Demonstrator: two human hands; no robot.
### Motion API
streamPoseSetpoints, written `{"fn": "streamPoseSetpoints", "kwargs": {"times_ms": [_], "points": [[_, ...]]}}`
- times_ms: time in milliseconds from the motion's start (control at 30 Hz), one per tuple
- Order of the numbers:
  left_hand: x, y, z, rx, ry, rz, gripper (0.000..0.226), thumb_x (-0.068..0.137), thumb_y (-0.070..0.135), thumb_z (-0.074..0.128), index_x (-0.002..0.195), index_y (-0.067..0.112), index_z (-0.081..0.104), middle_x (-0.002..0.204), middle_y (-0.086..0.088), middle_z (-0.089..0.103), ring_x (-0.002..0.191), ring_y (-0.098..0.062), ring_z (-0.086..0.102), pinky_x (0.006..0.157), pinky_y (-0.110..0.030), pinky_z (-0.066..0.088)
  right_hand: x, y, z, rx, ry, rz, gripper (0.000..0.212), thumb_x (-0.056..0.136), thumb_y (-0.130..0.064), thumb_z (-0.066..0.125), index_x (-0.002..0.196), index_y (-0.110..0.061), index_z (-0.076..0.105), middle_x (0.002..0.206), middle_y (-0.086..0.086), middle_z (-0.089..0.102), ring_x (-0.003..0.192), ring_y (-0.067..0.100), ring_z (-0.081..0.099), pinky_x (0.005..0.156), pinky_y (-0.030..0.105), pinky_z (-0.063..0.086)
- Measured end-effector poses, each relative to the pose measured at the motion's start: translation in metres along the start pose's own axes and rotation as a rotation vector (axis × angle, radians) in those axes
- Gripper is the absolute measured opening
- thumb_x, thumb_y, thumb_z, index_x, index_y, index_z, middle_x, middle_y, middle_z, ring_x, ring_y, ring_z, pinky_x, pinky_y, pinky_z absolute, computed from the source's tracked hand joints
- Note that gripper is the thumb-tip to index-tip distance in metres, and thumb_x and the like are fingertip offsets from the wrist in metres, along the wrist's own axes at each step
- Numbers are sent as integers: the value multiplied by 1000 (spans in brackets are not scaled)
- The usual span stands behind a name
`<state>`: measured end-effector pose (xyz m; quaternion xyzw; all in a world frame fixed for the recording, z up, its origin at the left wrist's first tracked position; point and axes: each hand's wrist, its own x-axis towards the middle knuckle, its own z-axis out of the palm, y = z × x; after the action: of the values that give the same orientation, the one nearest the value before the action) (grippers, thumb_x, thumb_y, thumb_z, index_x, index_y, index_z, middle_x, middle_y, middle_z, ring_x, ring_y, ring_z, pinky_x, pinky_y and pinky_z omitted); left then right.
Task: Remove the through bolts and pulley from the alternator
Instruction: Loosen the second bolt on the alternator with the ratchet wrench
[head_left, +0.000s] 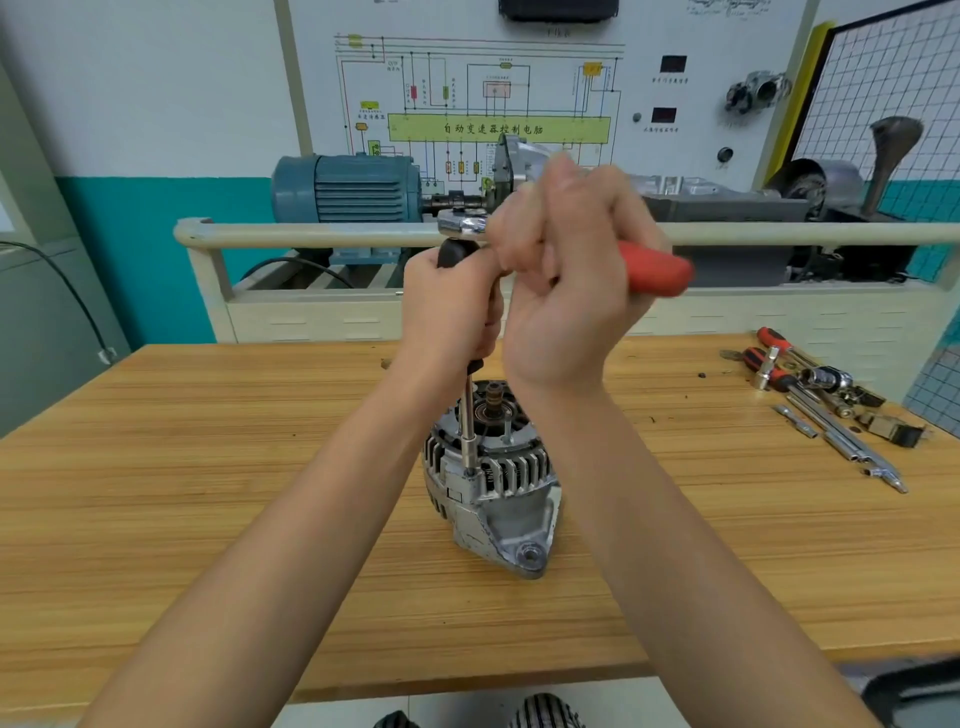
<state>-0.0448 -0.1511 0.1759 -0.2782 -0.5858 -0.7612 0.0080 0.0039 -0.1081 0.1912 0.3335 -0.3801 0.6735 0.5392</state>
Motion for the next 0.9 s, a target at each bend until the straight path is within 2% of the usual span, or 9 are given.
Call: {"fn": "streamPoseSetpoints", "kwargs": {"times_ms": [67, 133, 200, 300, 400, 533, 633, 767, 900], "points": [[-2, -2, 4, 117, 57, 96, 39, 92, -2, 46, 60, 16, 33, 38, 15, 30, 36, -4, 29, 36, -12, 22, -8, 0, 8, -116, -51, -135, 26, 80, -8, 51, 63, -26, 45, 57, -8, 43, 47, 10, 33, 50, 30, 25], [-3, -2, 4, 110, 72, 87, 40, 92, -3, 46, 60, 17, 31, 37, 16, 29, 35, -4, 28, 36, -12, 21, -7, 0, 8, -102, -47, -125, 28, 79, -8, 51, 59, -26, 45, 54, -9, 42, 47, 10, 32, 51, 29, 25], [-1, -1, 0, -5, 38, 7, 41, 87, -3, 50, 57, 17, 32, 38, 12, 29, 35, -5, 23, 36, -16, 20, 0, 0, 2, 3, -14, -13, 39, 79, -6, 53, 46, -24, 45, 43, -8, 37, 41, 9, 30, 51, 29, 23], [1, 1, -9, -107, -130, -58, 40, 84, -1, 53, 52, 17, 36, 39, 5, 28, 34, -11, 20, 37, -16, 19, 20, -1, -13, 283, -11, 274, 54, 89, -5, 38, 37, -21, 40, 34, -7, 29, 34, 8, 20, 45, 25, 21], [4, 2, -18, -162, -344, -86, 37, 80, 8, 56, 47, 19, 43, 40, 3, 32, 33, -12, 25, 38, -18, 22, 35, 4, -31, 604, 171, 565, 52, 86, -12, 39, 34, -16, 34, 31, -4, 24, 34, 11, 11, 40, 22, 20], [5, 2, -16, -205, -542, -193, 34, 78, 15, 52, 47, 18, 39, 36, 5, 29, 28, -7, 22, 33, -15, 19, 38, 6, -38, 790, 310, 639, 48, 83, -14, 41, 36, -14, 33, 31, -2, 24, 34, 11, 10, 40, 20, 17], [6, 2, -15, -203, -456, -206, 44, 85, 11, 51, 44, 18, 36, 35, 6, 24, 28, -6, 18, 33, -13, 16, 31, 0, -34, 630, 226, 544, 52, 89, -12, 38, 36, -17, 34, 33, -4, 24, 32, 12, 15, 40, 23, 21], [0, 3, -3, -105, -109, -135, 47, 88, 2, 51, 47, 18, 35, 36, 6, 26, 30, -8, 18, 35, -13, 16, 13, -2, -11, 277, 41, 229, 49, 88, -2, 40, 41, -18, 38, 36, -5, 30, 36, 10, 21, 46, 27, 22], [-5, 3, 8, 100, 130, -39, 33, 92, 14, 54, 61, 19, 46, 49, 9, 50, 43, -4, 46, 42, -17, 40, -7, -1, 8, -104, -2, -107, 30, 80, -6, 52, 60, -27, 45, 53, -8, 42, 46, 11, 33, 50, 30, 26]]}}
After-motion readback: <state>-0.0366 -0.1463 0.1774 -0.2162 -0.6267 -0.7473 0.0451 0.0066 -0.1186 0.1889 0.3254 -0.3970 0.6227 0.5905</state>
